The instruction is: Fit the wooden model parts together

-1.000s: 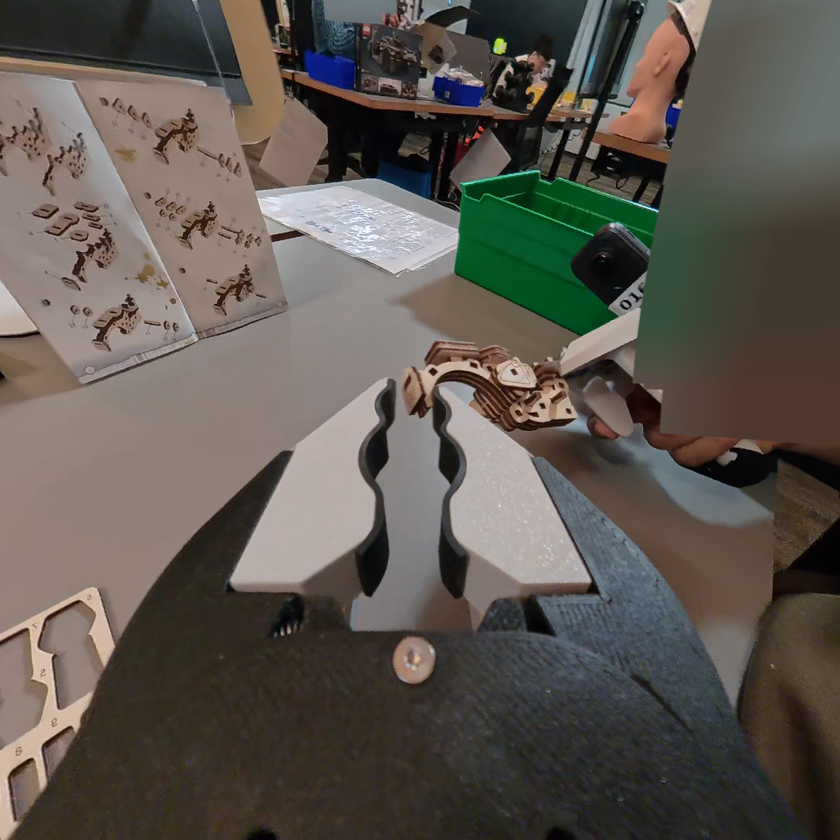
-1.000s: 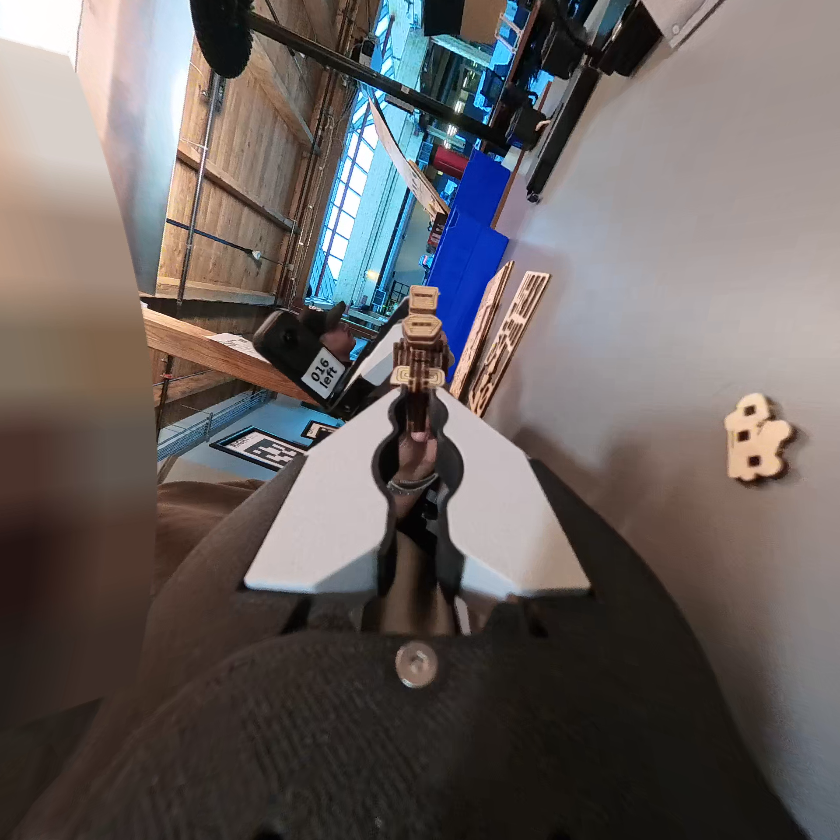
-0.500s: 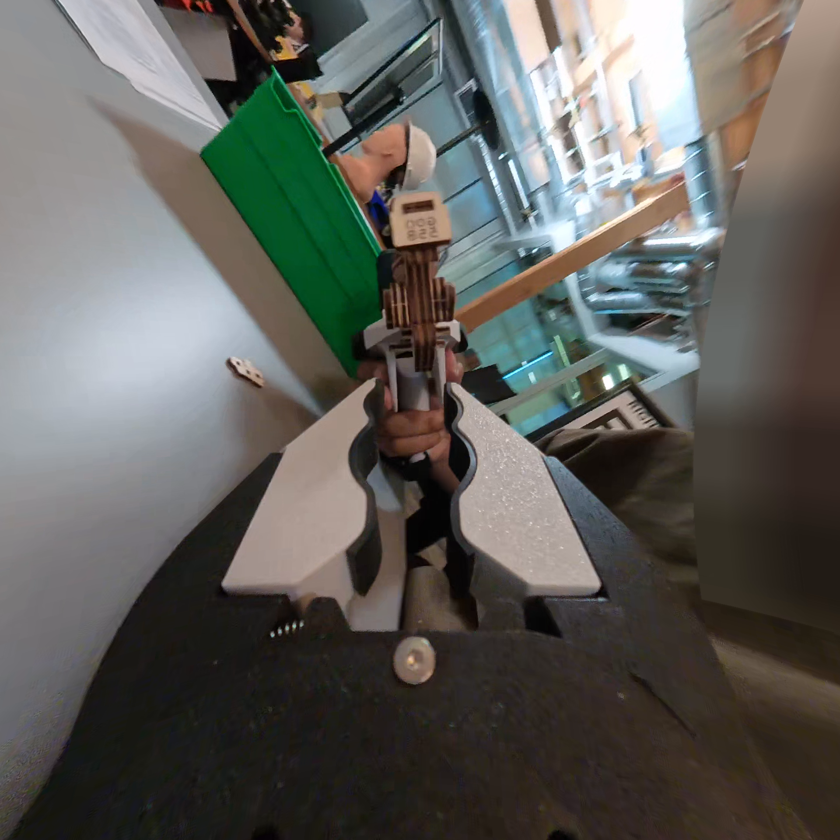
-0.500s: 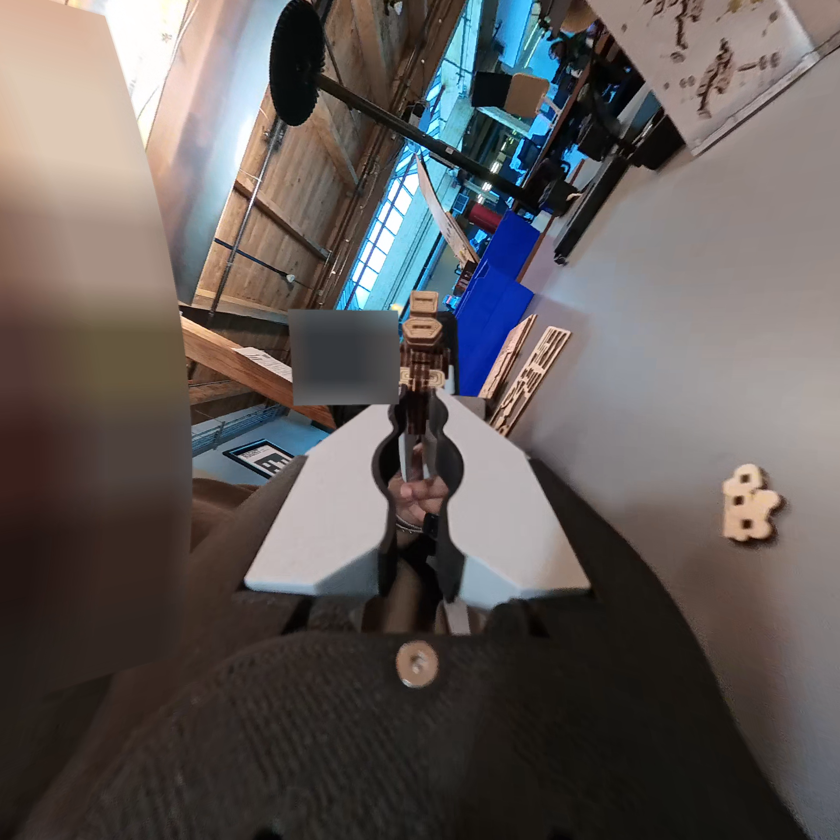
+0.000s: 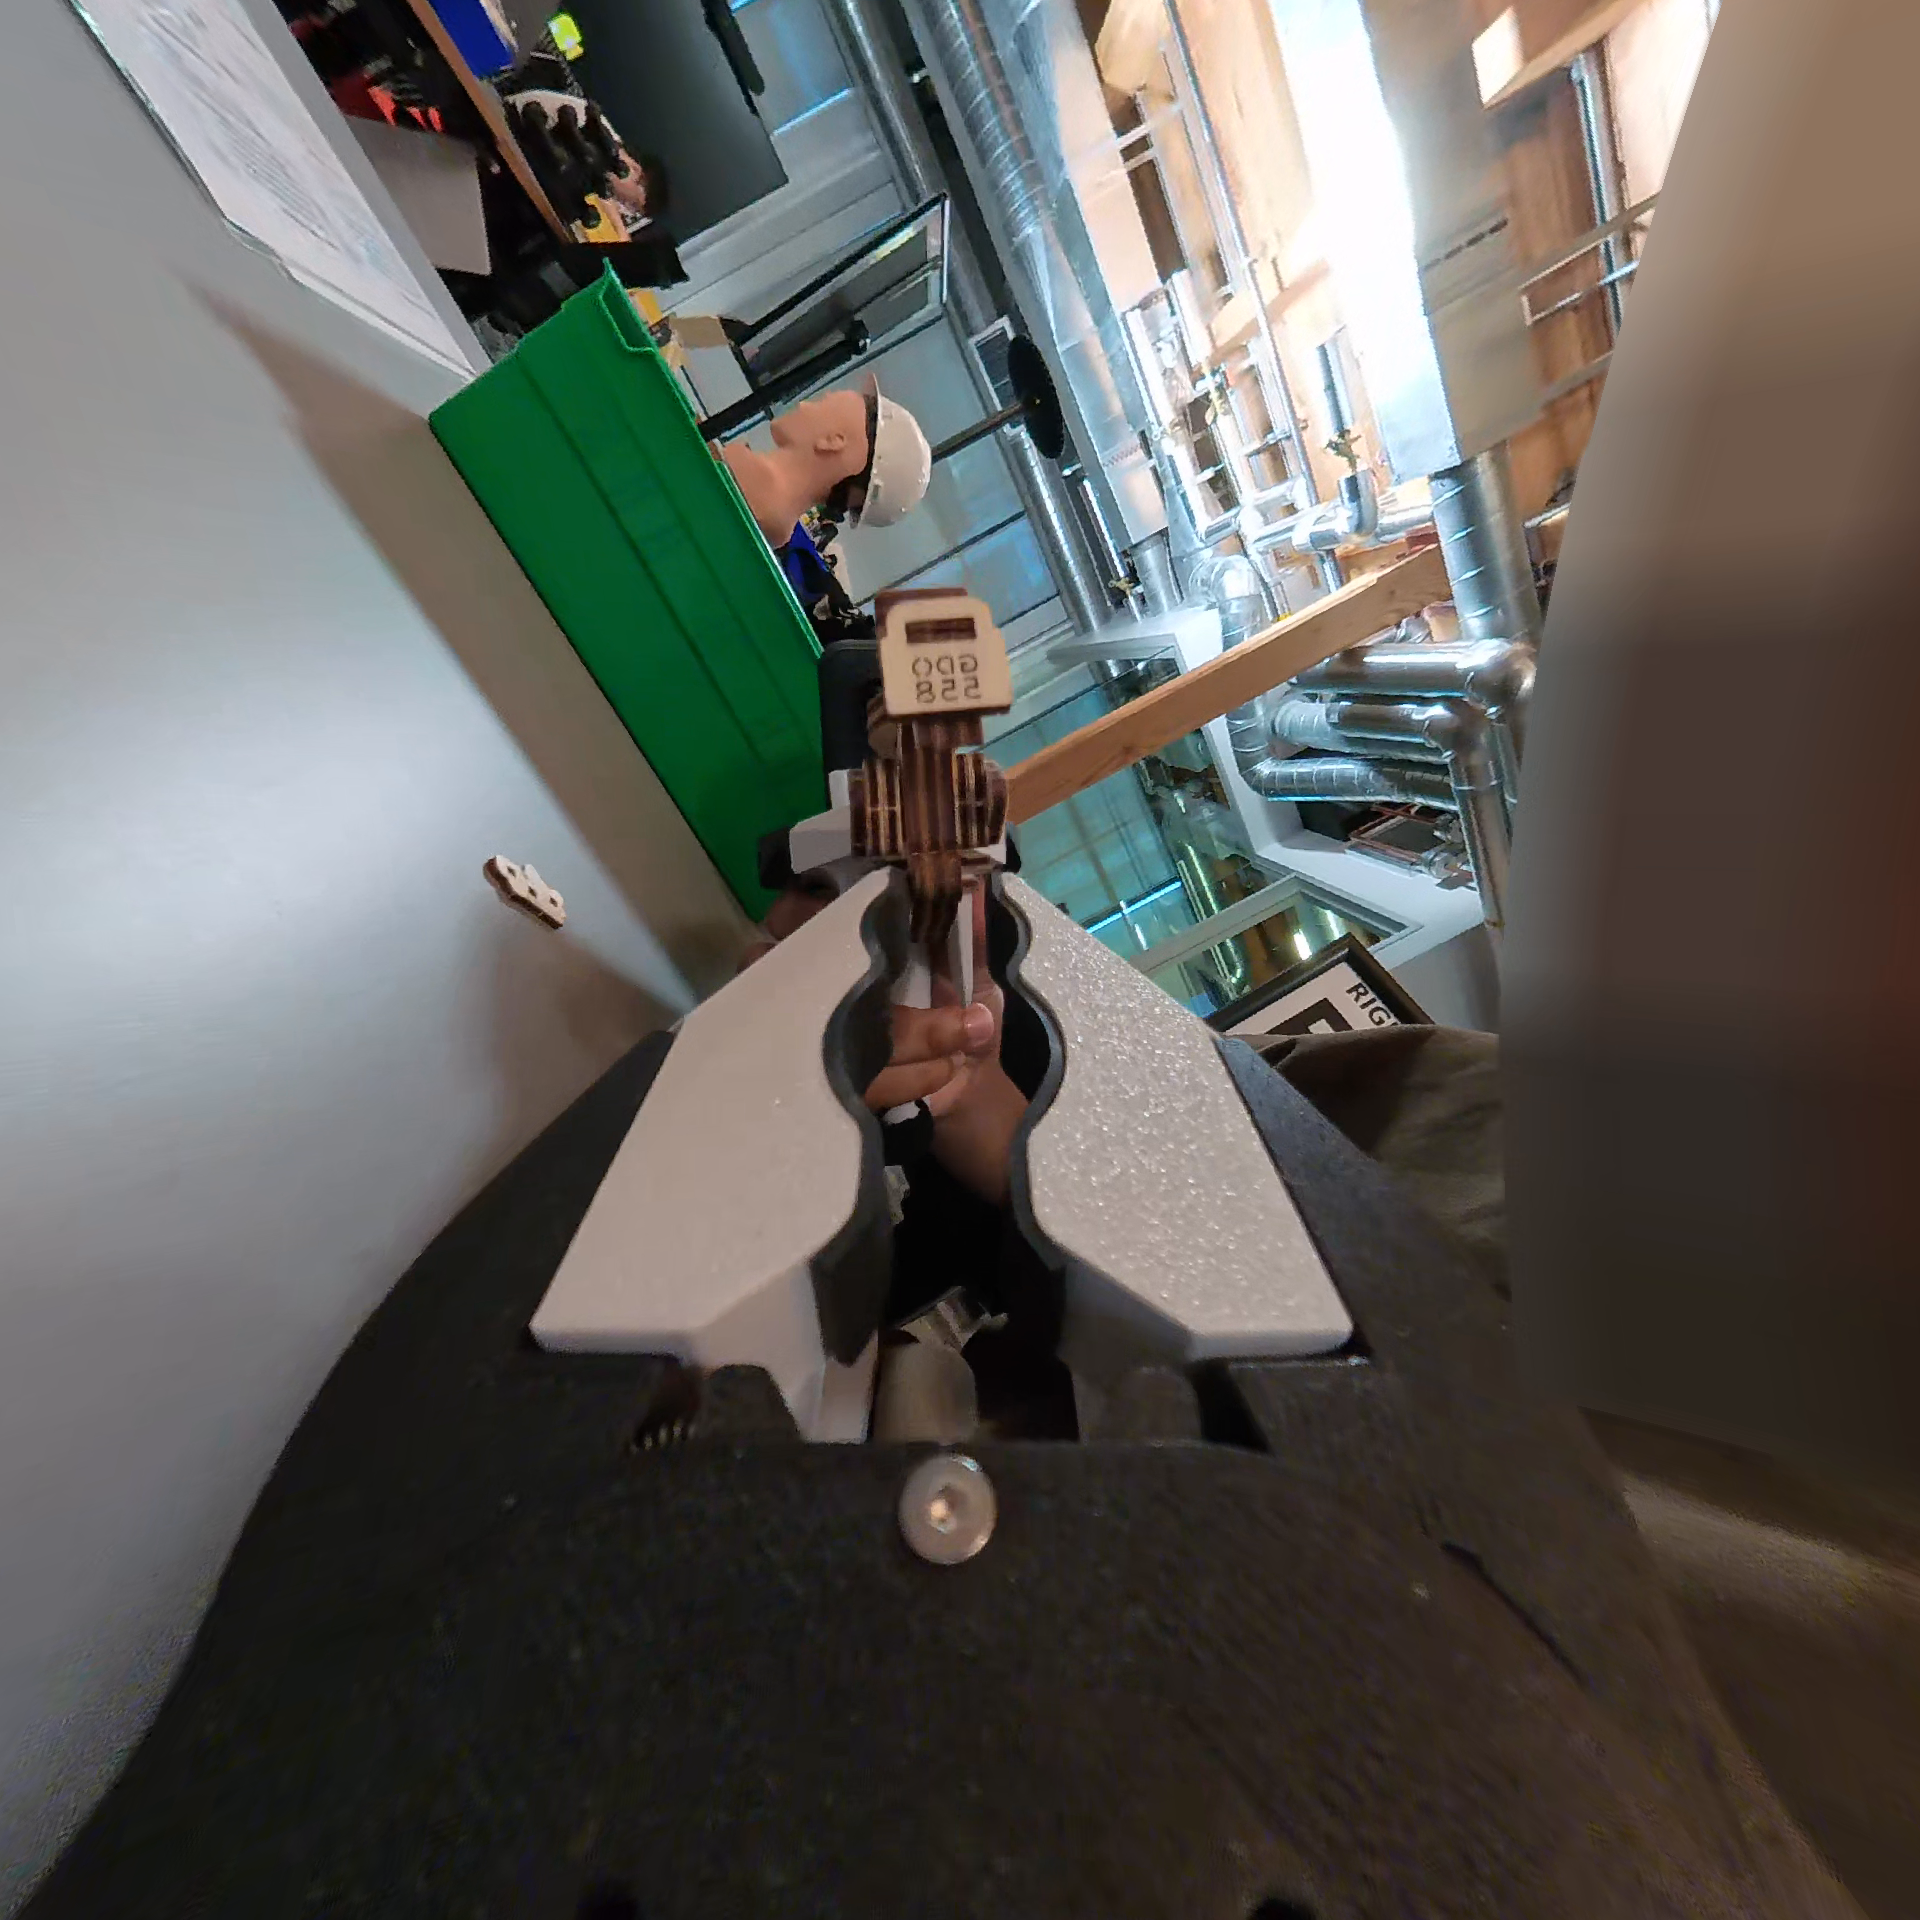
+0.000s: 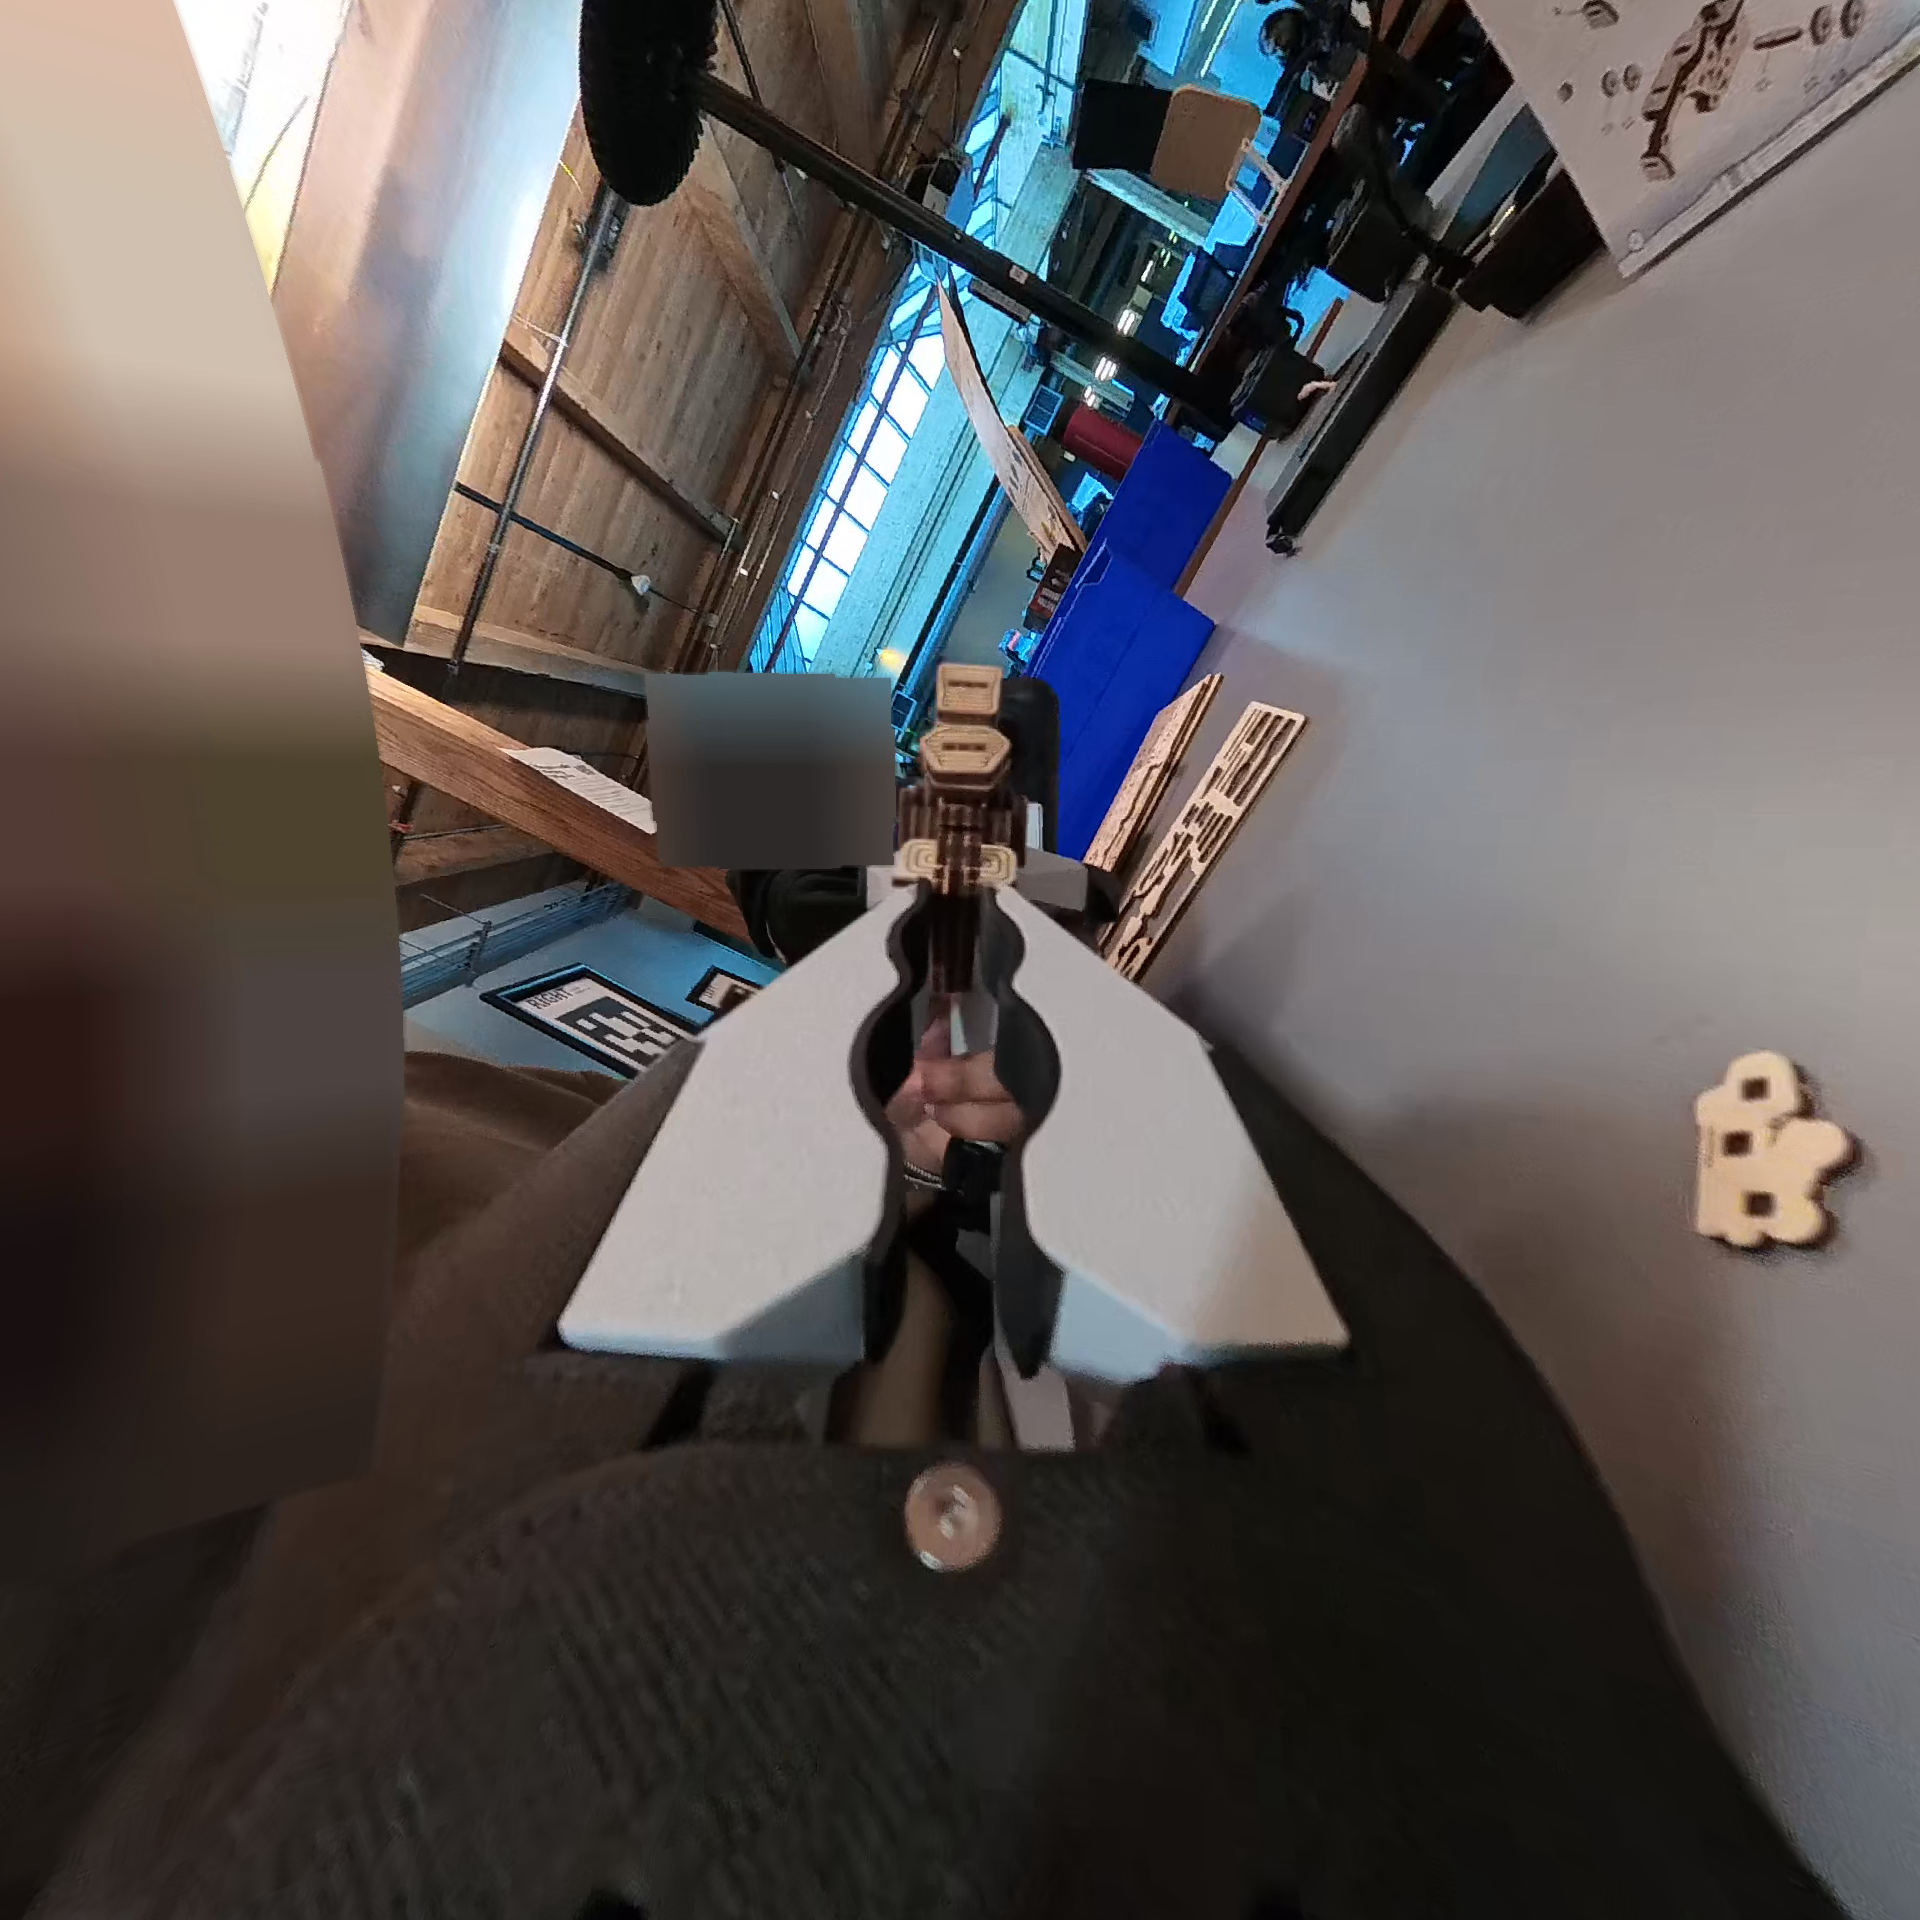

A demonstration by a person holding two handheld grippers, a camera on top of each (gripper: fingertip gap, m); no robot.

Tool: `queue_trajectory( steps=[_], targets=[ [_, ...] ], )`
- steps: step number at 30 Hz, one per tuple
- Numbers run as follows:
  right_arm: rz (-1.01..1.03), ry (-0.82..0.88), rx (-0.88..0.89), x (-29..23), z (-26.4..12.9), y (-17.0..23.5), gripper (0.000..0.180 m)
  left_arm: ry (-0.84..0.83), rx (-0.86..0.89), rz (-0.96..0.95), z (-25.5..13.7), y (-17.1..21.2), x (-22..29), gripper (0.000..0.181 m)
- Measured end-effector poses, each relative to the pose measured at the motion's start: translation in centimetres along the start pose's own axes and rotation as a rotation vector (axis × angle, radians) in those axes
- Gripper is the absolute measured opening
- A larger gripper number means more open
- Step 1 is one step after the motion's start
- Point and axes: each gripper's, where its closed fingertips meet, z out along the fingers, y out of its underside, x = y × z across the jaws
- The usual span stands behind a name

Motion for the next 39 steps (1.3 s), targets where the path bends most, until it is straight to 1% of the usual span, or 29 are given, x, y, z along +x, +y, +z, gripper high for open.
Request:
queue_trajectory(
  steps=[3,9,15,20,23,25,27,28,29,30,32,34,36,37,39],
  targets=[
    [-0.024,0.017,-0.018,0.0,0.1,0.2,0.007,-0.035,-0.012,0.023,-0.1,0.1,-0.4,0.007],
    [-0.050,0.037,-0.036,0.2,0.0,0.3,0.007,-0.070,-0.041,0.057,-0.1,0.3,-0.7,0.006],
    [-0.041,0.037,-0.025,0.4,-0.3,0.0,0.007,-0.100,-0.113,0.112,0.2,1.4,-0.9,0.006],
    [-0.042,0.050,-0.025,0.7,-0.3,-0.1,0.007,-0.116,-0.099,0.120,0.1,1.2,-1.1,0.006],
    [-0.083,0.099,-0.019,1.1,-1.0,-1.0,0.008,-0.126,-0.033,0.112,-0.4,0.1,-1.4,0.007],
    [-0.176,0.195,0.006,1.9,-2.5,-2.5,0.010,-0.150,0.022,0.087,-1.2,-1.0,-2.1,0.006],
    [-0.351,0.370,-0.019,3.4,-4.2,-3.6,0.011,-0.187,0.051,0.069,-2.1,-1.9,-2.9,0.006],
    [-0.443,0.478,-0.060,4.4,-4.8,-3.8,0.016,-0.204,0.066,0.063,-2.4,-2.2,-3.3,0.006],
    [-0.526,0.588,-0.108,5.4,-5.4,-3.9,0.034,-0.220,0.075,0.061,-2.6,-2.5,-3.5,0.007],
    [-0.607,0.684,-0.166,6.3,-5.8,-3.7,0.043,-0.240,0.074,0.061,-2.7,-2.6,-3.9,0.007],
    [-0.761,0.832,-0.274,7.8,-6.3,-3.0,0.042,-0.274,0.069,0.062,-2.8,-2.6,-4.5,0.007],
    [-0.883,0.911,-0.381,8.8,-6.3,-1.8,0.036,-0.288,0.067,0.048,-2.8,-2.6,-4.8,0.007],
    [-0.959,0.972,-0.471,9.8,-6.4,-0.9,0.035,-0.305,0.063,0.025,-3.0,-2.5,-5.3,0.008],
    [-0.971,0.990,-0.500,10.3,-6.5,-0.5,0.034,-0.314,0.060,0.011,-3.0,-2.4,-5.5,0.008],
    [-0.928,0.986,-0.519,10.9,-6.4,0.2,0.033,-0.341,0.054,-0.004,-3.3,-2.4,-6.0,0.008]
  ],
)
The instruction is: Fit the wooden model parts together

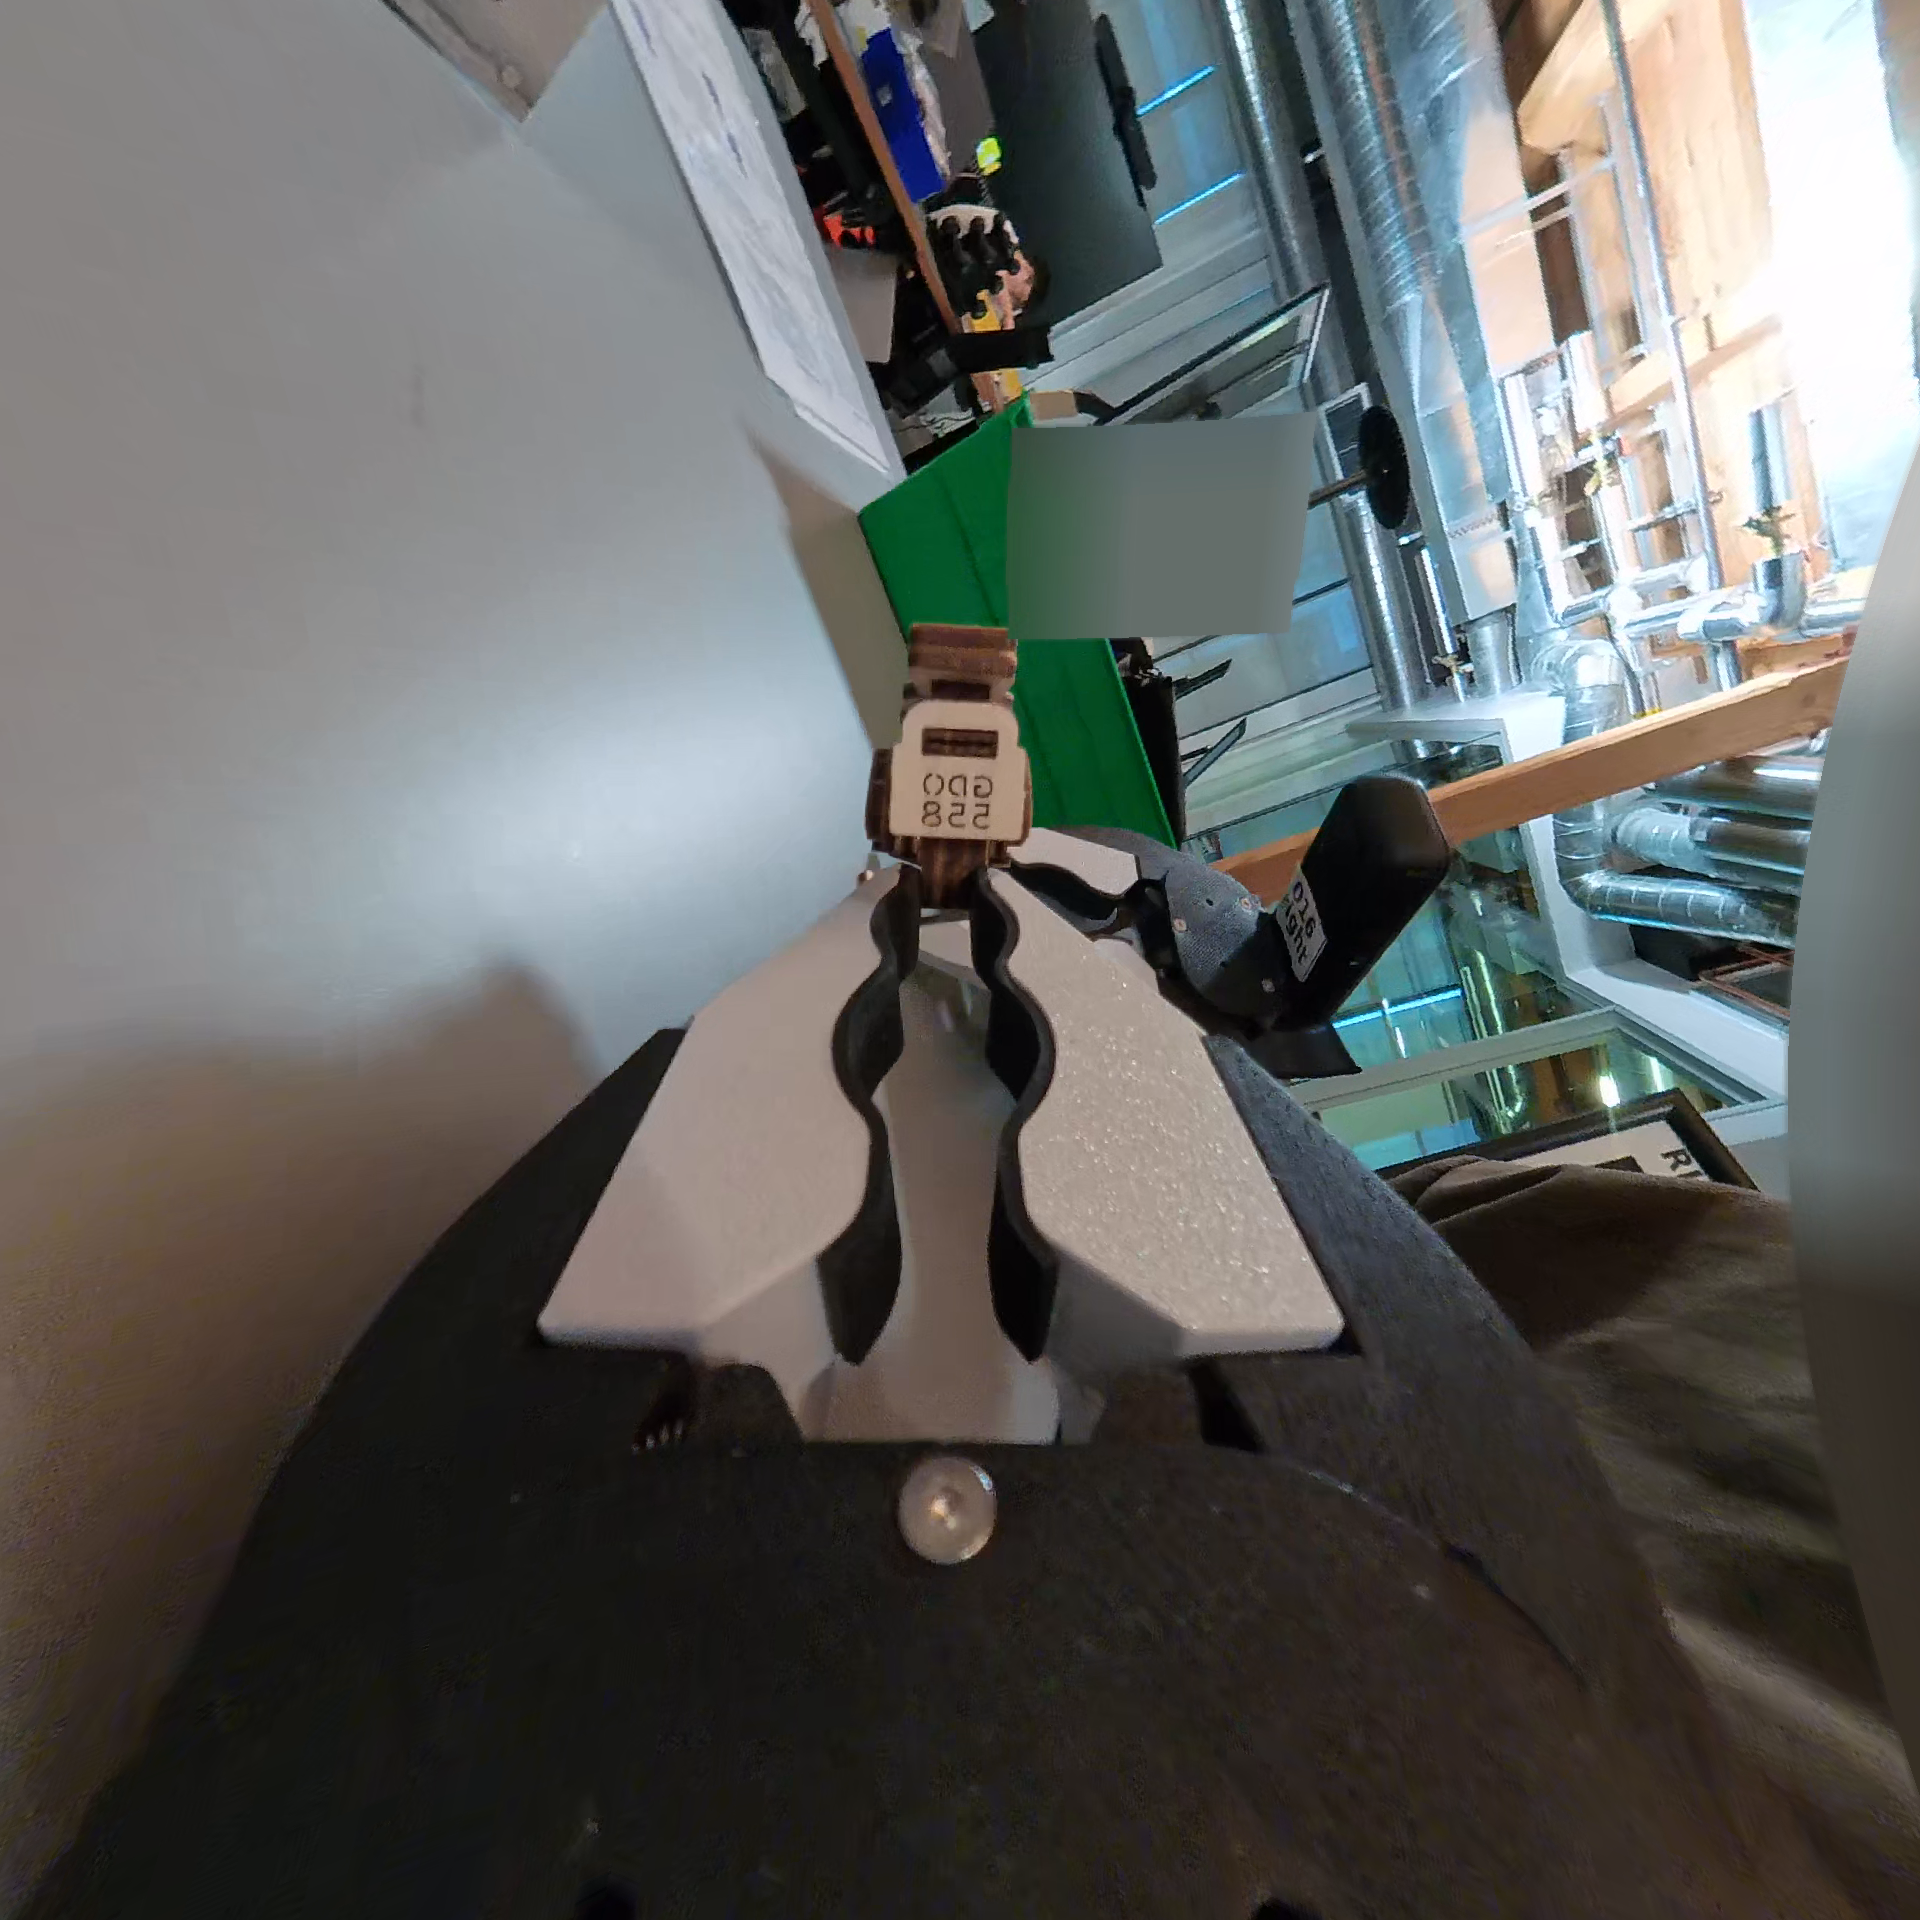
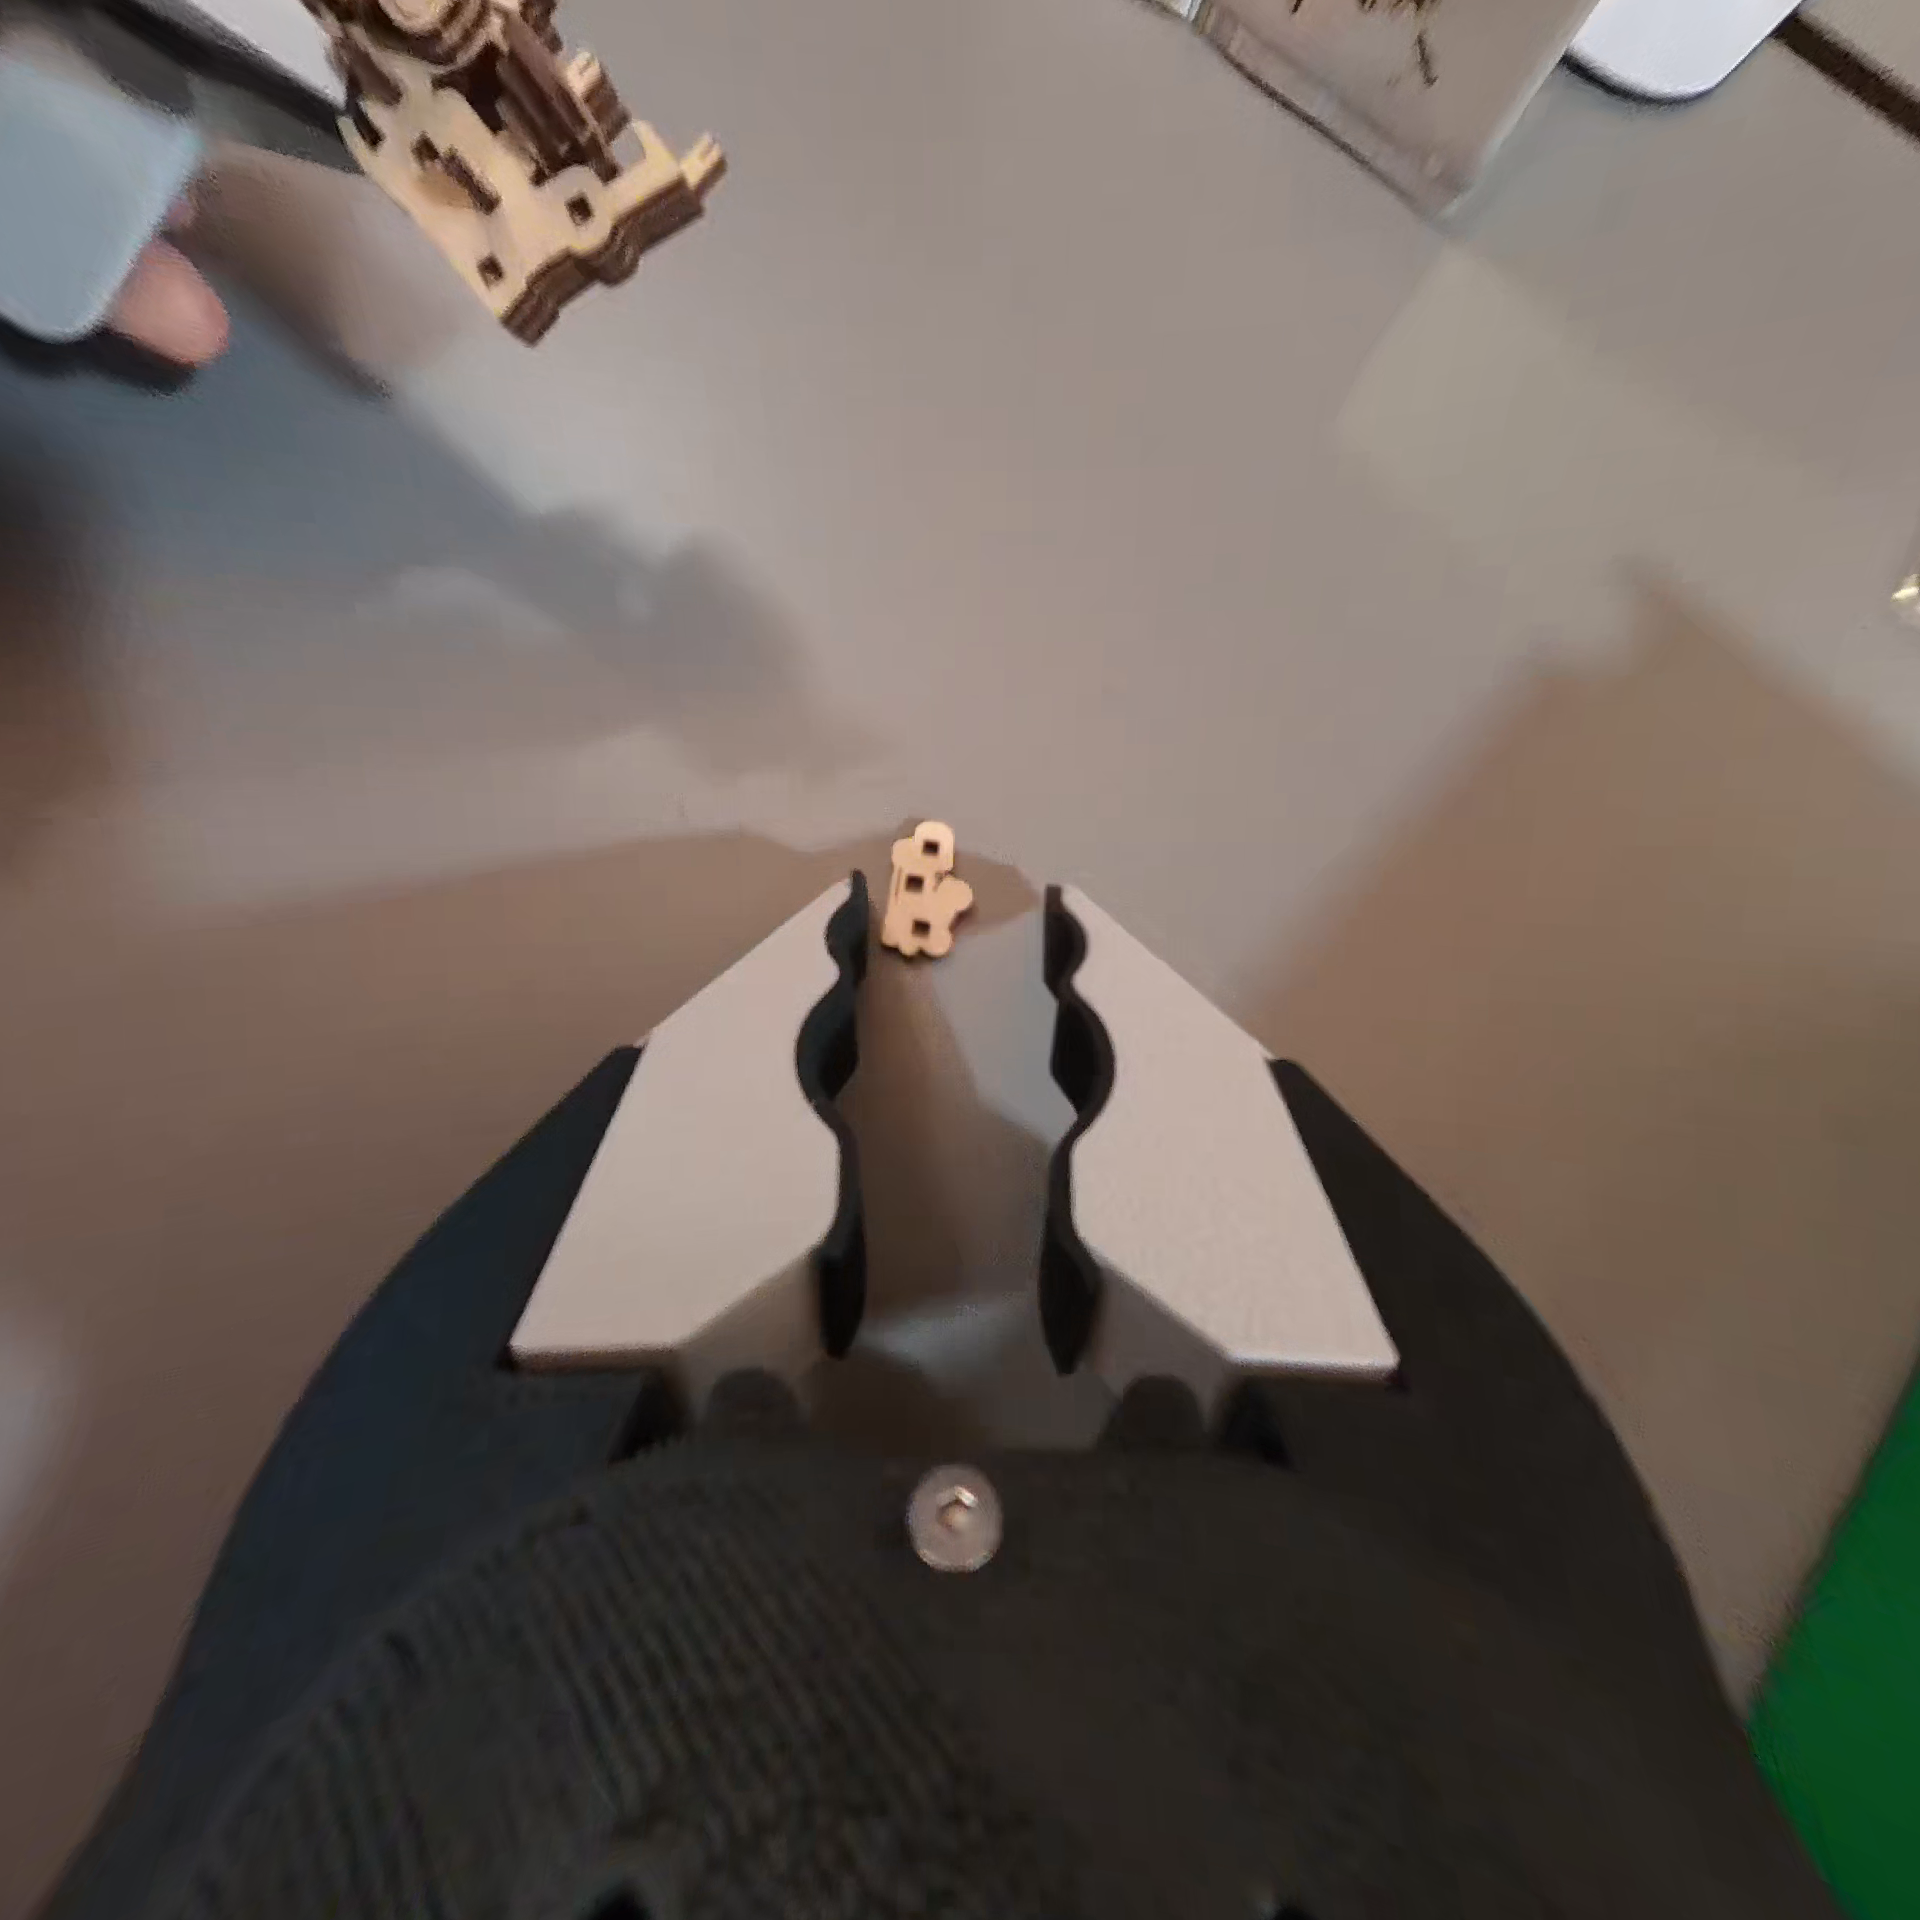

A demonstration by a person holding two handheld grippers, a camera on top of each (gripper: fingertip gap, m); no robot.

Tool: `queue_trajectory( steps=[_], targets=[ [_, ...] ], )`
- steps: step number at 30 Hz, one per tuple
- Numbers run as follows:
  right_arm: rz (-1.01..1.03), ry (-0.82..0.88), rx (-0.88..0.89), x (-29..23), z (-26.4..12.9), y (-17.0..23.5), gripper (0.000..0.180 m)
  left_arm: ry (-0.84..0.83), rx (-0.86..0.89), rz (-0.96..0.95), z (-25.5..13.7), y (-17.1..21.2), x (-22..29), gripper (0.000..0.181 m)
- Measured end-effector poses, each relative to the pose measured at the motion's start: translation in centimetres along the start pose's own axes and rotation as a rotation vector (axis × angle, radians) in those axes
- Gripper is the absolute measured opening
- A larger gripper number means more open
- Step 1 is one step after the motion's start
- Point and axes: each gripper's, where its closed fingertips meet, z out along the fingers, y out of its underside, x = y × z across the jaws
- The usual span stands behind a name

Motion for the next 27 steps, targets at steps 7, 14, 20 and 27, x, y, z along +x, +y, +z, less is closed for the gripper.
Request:
queue_trajectory(
  steps=[7,14,20,27],
  targets=[
    [0.071,-0.194,0.123,-1.7,-0.5,-2.2,0.015,0.005,-0.072,-0.046,0.3,1.0,-0.4,0.008],
    [-0.222,-0.171,0.343,-4.9,-3.5,-5.9,0.015,-0.034,-0.237,-0.029,1.2,3.7,-0.7,0.008],
    [-0.351,-0.186,0.285,-8.3,-2.5,-5.6,0.014,0.001,-0.296,-0.051,2.0,5.7,0.2,0.007],
    [-0.358,-0.173,0.261,-8.3,-2.4,-5.4,0.014,0.018,-0.300,-0.058,2.1,5.9,0.5,0.007]
  ],
)
